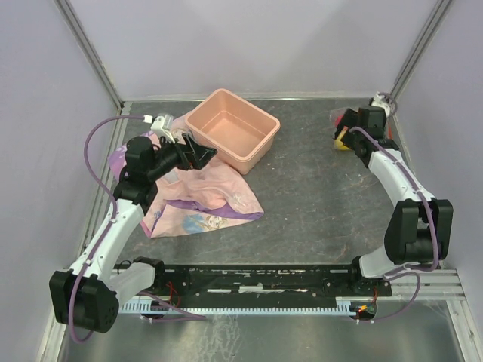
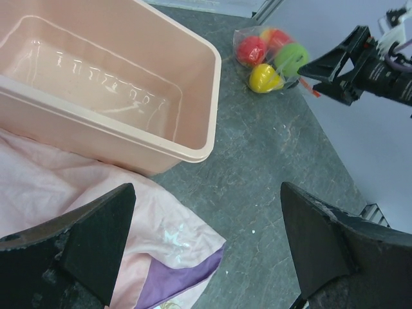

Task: Open the zip-top bag and remove the fake food
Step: Move the zipper food storage bag to the center of the board.

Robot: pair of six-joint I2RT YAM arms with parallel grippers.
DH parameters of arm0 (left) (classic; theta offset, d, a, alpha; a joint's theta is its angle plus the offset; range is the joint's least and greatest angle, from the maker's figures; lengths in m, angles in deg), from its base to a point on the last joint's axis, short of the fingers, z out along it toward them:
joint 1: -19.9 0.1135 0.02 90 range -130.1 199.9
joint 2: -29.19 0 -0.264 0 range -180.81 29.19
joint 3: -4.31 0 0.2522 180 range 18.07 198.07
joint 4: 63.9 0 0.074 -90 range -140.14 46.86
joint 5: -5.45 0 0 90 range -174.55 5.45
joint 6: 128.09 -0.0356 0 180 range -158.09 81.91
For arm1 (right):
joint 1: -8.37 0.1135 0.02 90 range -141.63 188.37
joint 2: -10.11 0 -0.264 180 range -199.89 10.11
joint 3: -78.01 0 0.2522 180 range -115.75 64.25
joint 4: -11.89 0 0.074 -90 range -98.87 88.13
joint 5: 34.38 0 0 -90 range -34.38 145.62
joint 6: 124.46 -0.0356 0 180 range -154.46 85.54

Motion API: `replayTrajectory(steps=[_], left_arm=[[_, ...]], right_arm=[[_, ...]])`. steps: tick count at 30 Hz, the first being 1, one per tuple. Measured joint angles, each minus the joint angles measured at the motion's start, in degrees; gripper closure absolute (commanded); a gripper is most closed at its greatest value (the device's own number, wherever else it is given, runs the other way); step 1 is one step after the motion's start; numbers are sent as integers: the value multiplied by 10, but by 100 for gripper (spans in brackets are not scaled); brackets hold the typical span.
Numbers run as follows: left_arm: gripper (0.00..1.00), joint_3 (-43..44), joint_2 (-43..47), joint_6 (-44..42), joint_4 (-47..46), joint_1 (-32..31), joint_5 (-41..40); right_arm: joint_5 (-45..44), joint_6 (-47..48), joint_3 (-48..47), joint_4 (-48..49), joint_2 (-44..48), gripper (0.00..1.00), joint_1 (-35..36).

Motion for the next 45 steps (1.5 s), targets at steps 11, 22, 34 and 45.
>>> replayTrajectory(steps=[11, 22, 34, 45], left_arm=[[0, -1, 0, 0, -1, 2, 0], [0, -1, -1, 0, -1, 7, -4], [0, -7, 0, 0, -9, 7, -4], [0, -9, 2, 0, -15, 8, -7]], right_arm=[[34, -198, 127, 174, -26, 9, -59], [45, -278, 56, 209, -123, 12, -59], [-2, -301, 21, 164, -148, 82, -60], [18, -257, 129, 161, -3, 98, -58]])
